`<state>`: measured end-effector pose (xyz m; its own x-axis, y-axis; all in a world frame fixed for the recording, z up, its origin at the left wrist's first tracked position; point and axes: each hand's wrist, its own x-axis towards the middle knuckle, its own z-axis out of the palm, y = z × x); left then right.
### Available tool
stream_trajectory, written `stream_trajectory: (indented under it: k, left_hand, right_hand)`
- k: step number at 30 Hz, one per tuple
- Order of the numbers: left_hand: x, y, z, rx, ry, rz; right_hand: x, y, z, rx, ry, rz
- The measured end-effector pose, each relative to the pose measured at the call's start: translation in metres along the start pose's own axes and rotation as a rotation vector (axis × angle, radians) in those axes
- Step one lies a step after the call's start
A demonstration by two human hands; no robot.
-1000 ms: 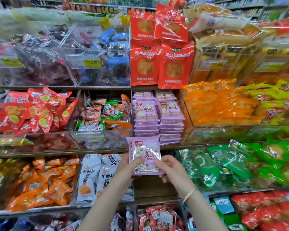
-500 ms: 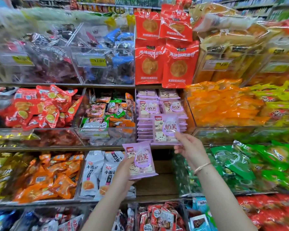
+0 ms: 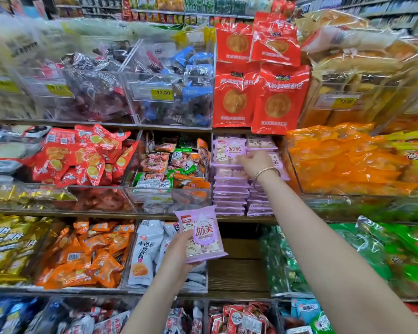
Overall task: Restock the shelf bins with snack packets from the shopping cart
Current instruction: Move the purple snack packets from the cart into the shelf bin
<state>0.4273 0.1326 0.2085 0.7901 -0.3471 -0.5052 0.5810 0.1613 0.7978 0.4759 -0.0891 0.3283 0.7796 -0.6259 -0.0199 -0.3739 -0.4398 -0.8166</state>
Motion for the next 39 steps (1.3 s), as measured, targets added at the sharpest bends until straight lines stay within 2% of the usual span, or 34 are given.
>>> stream_trajectory:
  k: [4,9,14,16,19,21,24,30,33,36,39]
  left_hand:
    - [0.004,0.001,0.001,0.021,0.006,0.008]
    - [0.006,0.006,0.012,0.023,-0.002,0.006]
    - [0.007,0.012,0.018,0.006,-0.039,0.009]
    - [0.008,0.013,0.018,-0.001,-0.067,0.028]
    - [0.011,0.013,0.024,0.035,-0.12,0.068]
    - [0.012,0.013,0.033,0.109,-0.159,0.105]
    - [0.01,0.016,0.046,0.351,-0.185,0.278]
    - [0.02,0.056,0.057,0.654,-0.099,0.952]
    - [0.035,0.086,0.073,0.922,-0.006,1.222]
    - [0.055,0.106,0.095,1.267,-0.032,1.288]
    - [0.076,0.107,0.106,1.578,-0.051,1.244]
  right_hand:
    - [0.002,0.003,0.001,-0.193,0.074,-0.082]
    - [-0.007,0.005,-0.006,-0.211,0.049,-0.102]
    - [-0.048,0.027,-0.016,0.013,0.133,-0.249]
    - [-0.078,0.05,-0.013,0.031,0.008,-0.222]
    - [-0.121,0.078,0.001,0.037,-0.364,-0.081]
    - [-0.137,0.088,0.007,0.161,-0.489,-0.027]
    - [-0.14,0.092,-0.005,0.396,-0.384,0.033]
    - [-0.102,0.078,-0.051,0.529,-0.141,0.069]
    - [-0.067,0.065,-0.059,0.593,-0.032,0.137]
    - [-0.04,0.057,-0.051,0.721,0.064,0.234]
    - [-0.031,0.059,-0.035,1.07,0.173,0.33]
